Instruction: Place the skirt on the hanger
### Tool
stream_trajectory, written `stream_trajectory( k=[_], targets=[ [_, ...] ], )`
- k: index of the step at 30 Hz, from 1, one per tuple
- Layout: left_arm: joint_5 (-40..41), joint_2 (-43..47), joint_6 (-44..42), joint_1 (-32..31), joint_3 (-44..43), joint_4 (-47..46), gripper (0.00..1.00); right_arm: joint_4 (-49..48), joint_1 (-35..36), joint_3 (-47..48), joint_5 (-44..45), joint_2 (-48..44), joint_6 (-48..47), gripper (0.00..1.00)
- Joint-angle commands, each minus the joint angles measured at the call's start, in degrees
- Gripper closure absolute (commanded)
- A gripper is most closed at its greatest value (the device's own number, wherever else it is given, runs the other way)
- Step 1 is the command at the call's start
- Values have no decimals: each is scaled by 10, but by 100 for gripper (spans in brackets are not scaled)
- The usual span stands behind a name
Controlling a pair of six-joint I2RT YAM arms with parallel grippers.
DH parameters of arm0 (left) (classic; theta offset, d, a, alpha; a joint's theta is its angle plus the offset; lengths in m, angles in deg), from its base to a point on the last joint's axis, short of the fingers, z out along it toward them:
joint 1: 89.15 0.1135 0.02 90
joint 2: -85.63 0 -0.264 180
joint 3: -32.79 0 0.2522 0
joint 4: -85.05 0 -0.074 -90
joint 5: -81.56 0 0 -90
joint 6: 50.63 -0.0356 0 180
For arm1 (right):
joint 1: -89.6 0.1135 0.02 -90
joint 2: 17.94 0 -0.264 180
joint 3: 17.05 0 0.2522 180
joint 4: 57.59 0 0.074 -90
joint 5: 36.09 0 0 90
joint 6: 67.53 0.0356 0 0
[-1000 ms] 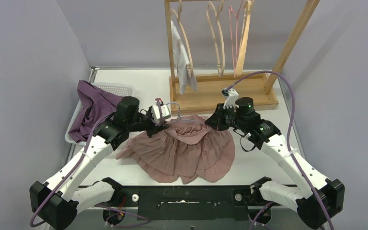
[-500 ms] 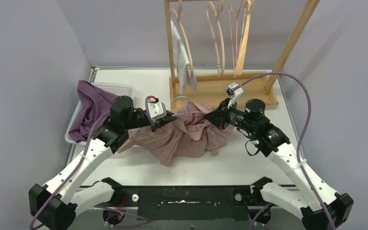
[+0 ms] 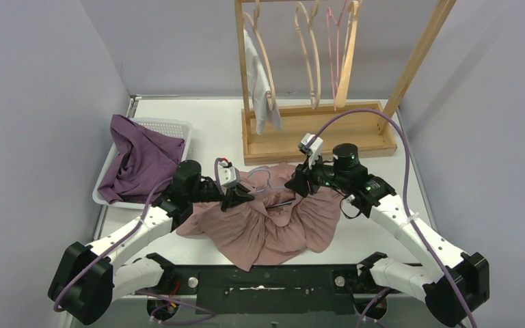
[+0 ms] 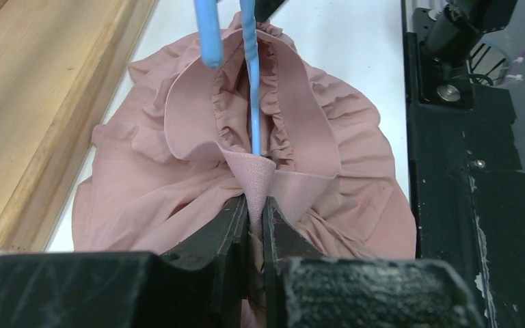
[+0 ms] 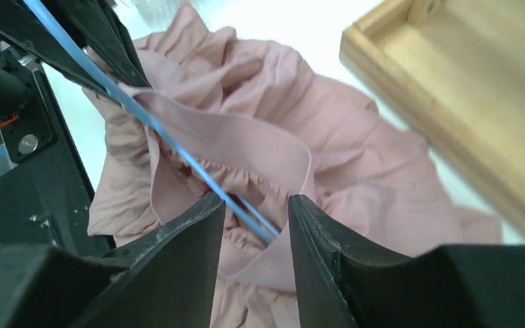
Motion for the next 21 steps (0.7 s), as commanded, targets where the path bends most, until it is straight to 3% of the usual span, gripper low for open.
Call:
stream_trajectory(
  k=[1, 5, 8, 12, 15, 18, 21],
  targets=[
    [-55, 0, -12, 1, -35, -44, 100, -52, 5, 41, -97, 24, -109, 59],
    [-67, -1, -21, 4, -43, -27, 100, 12, 15, 73, -194, 68, -218, 59],
    [-76, 0, -22, 7, -47, -19, 100, 80, 25, 98, -217, 101, -285, 59],
    [-79, 7, -26, 11, -48, -8, 100, 91, 43, 102, -217, 124, -318, 63],
    [-81, 15, -30, 16, -51, 8, 100, 62, 58, 99, -205, 133, -312, 73],
    [-86, 28, -33, 31, -52, 33, 100, 13, 65, 86, -168, 119, -289, 96],
    [-96, 56, -29, 68, -50, 71, 92, 1, 64, 65, -130, 65, -277, 100]
  ],
)
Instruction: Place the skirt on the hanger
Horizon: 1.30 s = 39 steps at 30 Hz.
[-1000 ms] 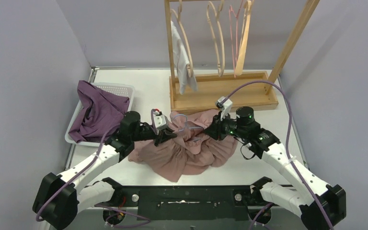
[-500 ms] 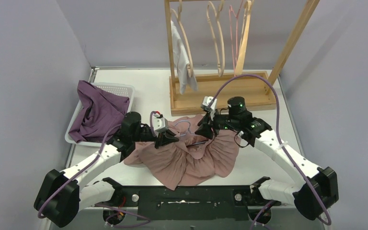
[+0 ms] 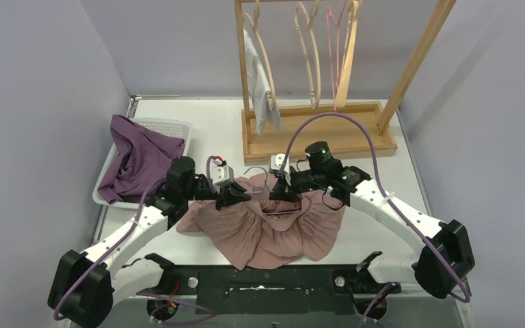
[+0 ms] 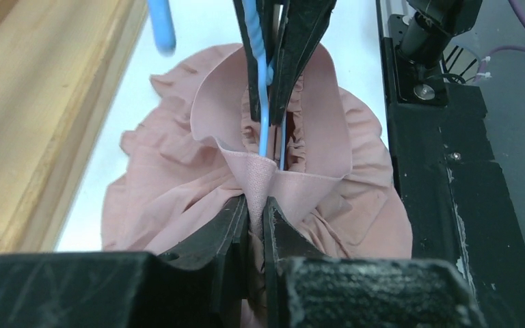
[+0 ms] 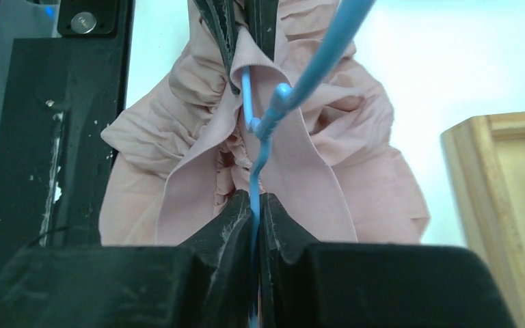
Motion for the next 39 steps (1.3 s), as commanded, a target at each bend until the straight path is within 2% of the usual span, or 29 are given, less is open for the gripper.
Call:
stream_trajectory(
  k=[1, 5, 9, 14, 18, 23, 28, 31, 35, 39],
  targets=[
    [-37, 55, 0, 56, -26, 36, 89, -50, -1, -11, 46, -85, 5, 100],
    [-71, 103, 1, 127, -12, 85, 86, 15, -30, -1, 48, -147, 13, 100],
    [-76, 124, -24, 160, -18, 142, 84, 58, -55, 21, 50, -203, 30, 100],
    [-55, 119, 31, 163, -85, 111, 53, 126, -64, 72, 51, -206, 29, 100],
    [-49, 107, 50, 163, -157, 93, 43, 138, -65, 92, 62, -198, 55, 100],
    [-61, 87, 103, 131, -184, 17, 42, 132, -64, 111, 128, -182, 145, 100],
    [62, 77, 105, 68, -138, -28, 42, 69, -66, 35, 226, -225, 230, 100],
    [123, 71, 129, 56, -106, -76, 42, 31, -71, -27, 306, -260, 284, 100],
    [143, 61, 155, 54, -77, -127, 42, -4, -79, -80, 383, -303, 349, 100],
    [168, 56, 164, 53, -70, -124, 42, 15, -98, -67, 507, -306, 388, 100]
  ],
)
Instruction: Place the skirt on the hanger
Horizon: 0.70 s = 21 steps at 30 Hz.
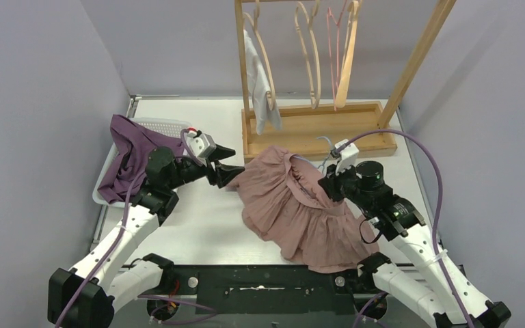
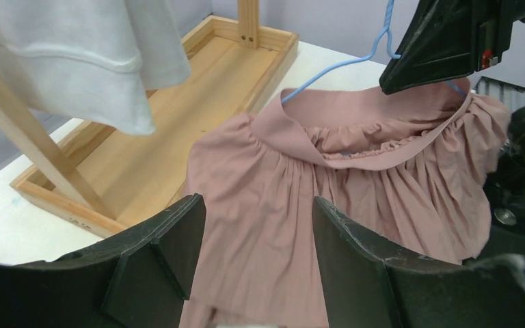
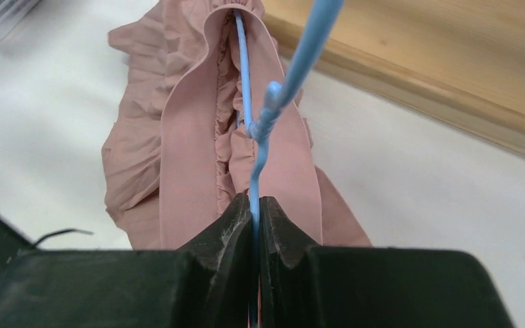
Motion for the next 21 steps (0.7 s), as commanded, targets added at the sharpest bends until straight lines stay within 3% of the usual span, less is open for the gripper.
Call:
stream_trajectory(
  k=[1, 5, 13, 21],
  targets=[
    [61, 5, 28, -3, 2, -68, 42, -52, -28, 34, 180, -8, 79, 100],
    [112, 13, 47, -4, 18, -66, 42, -40, -92, 67, 243, 10, 98, 100],
    [123, 26, 66, -4, 36, -50, 42, -42, -253, 220, 176, 104, 88, 100],
    [124, 37, 82, -5, 44, -39, 42, 30, -313, 444, 116, 239, 19, 100]
  ],
)
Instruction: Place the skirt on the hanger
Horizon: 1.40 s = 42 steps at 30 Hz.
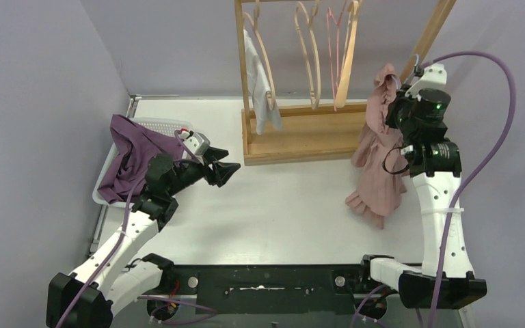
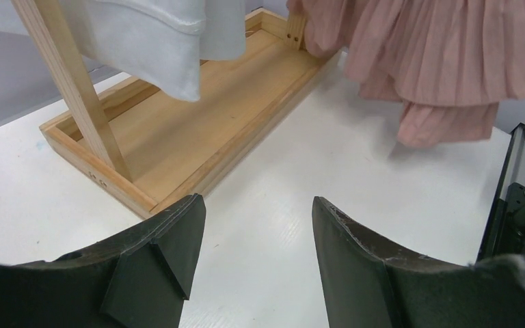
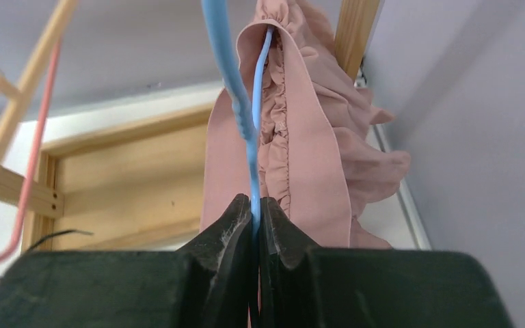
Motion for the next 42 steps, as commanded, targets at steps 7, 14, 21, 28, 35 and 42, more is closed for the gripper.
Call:
stream_trajectory(
  k=[7, 14, 21, 28, 35, 42],
  targets=[
    [6, 27, 30, -5, 13, -9, 42, -10, -57, 245, -152, 140, -70, 100],
    [4, 24, 38, -5, 18, -12, 42, -21, -72, 370, -190, 218, -78, 100],
    [2, 15, 51, -8, 21, -24, 42, -30, -81, 467, -204, 290, -71, 100],
    [25, 12, 97, -5, 25, -34, 42, -41, -98, 534, -220, 358, -63, 100],
    [27, 7, 113, -4, 25, -34, 42, -55, -105, 566, -243, 402, -60, 100],
    [44, 7, 115, -5, 23, -21, 42, -59, -112, 575, -242, 427, -51, 100]
  ],
)
